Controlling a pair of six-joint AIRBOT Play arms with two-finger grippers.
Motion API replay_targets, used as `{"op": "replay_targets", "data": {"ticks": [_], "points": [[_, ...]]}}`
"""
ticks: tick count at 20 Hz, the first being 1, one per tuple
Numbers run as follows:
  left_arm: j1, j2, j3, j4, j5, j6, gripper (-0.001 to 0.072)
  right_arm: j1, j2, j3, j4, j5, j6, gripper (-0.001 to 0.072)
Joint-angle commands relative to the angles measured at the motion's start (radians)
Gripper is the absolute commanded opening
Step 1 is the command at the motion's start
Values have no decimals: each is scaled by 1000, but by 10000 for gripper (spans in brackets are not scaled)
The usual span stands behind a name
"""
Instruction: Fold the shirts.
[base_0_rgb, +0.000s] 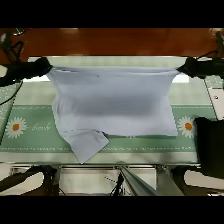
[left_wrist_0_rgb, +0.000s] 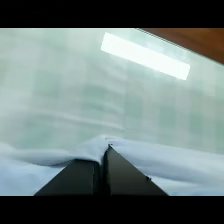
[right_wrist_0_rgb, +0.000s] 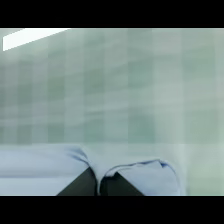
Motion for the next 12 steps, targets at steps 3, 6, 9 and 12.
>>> {"op": "replay_targets", "data": {"ticks": [3,6,9,12], "points": [[-31,-245,88,-239,43,2,25,38,-310,259,27,-33,125,22],[-10,-246,92,-240,-50,3,25,14,-327,296,16,71,125,22],[70,-246,118,-240,-295,66,25,-41,-300,303,16,253,79,23],[135,-251,102,-114,-484,89,25,-71,-298,290,-56,431,50,23]]}}
